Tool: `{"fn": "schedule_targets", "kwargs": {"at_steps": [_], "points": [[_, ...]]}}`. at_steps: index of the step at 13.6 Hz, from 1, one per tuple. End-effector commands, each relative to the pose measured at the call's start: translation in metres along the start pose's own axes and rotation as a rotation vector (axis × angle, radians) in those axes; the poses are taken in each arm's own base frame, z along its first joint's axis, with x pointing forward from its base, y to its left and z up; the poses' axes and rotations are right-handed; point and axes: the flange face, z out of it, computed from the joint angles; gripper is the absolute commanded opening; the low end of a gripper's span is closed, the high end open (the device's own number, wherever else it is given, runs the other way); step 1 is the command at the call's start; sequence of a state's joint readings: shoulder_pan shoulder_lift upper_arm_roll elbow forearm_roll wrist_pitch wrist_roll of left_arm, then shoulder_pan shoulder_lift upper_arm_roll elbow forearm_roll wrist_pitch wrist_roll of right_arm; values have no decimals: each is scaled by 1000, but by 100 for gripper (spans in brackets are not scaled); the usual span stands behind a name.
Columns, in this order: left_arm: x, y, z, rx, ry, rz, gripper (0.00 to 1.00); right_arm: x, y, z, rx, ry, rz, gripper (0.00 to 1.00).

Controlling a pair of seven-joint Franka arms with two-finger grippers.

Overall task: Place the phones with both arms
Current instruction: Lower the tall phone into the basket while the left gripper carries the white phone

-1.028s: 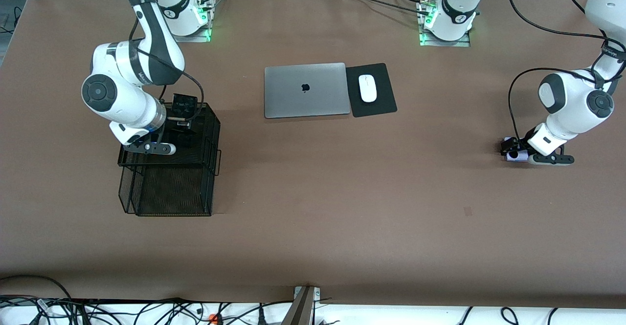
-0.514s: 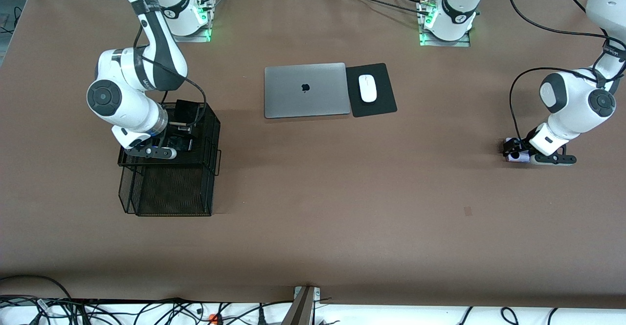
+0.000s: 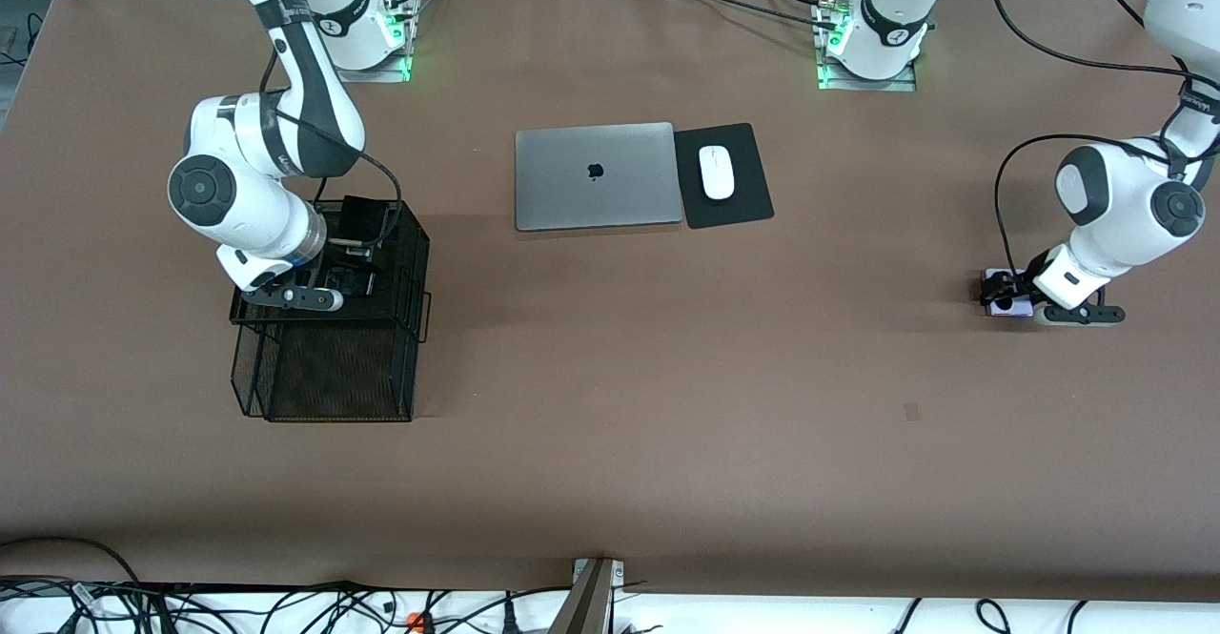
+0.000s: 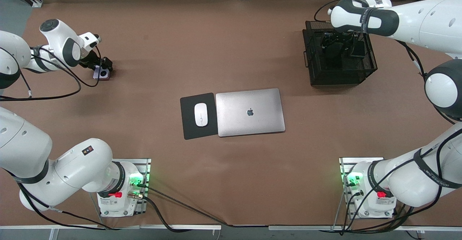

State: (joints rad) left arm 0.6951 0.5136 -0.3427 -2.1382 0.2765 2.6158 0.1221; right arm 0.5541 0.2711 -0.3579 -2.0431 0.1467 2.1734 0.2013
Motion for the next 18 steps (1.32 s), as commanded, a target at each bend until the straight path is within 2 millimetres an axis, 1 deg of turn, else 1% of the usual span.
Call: {"fn": "schedule_targets", "kwargs": {"at_steps": [1, 2, 5, 6, 8, 9, 10, 12, 14, 15, 16, 18], "points": [[28, 19, -23, 32, -36, -20, 0, 2, -1, -5, -1, 13, 7, 91], [34, 29, -29, 38, -56, -27, 0, 2, -1, -7, 1, 15, 6, 99], [51, 69, -46, 57, -75, -27, 0, 3, -2, -10, 3, 19, 4, 99], [58, 87, -51, 62, -74, -18, 0, 4, -3, -11, 3, 19, 5, 99], [68, 130, -61, 78, -86, -8, 0, 5, -2, -12, 3, 21, 6, 99], [74, 157, -66, 83, -90, 0, 0, 5, -2, -12, 3, 21, 6, 99], [78, 190, -70, 82, -86, 7, 0, 6, -4, -16, 6, 26, 5, 99], [85, 256, -75, 82, -61, 5, 0, 14, -7, -33, 17, 58, -2, 99], [88, 323, -62, 68, -51, -30, 0, 23, -13, -58, 30, 83, 20, 99], [89, 358, -58, 60, -43, -55, 0, 29, -18, -70, 27, 78, 40, 99], [87, 388, -53, 56, -38, -74, 0, 35, -27, -81, 22, 71, 46, 99], [84, 436, -48, 40, -26, -85, 0, 49, -42, -99, 23, 50, 72, 99]]}}
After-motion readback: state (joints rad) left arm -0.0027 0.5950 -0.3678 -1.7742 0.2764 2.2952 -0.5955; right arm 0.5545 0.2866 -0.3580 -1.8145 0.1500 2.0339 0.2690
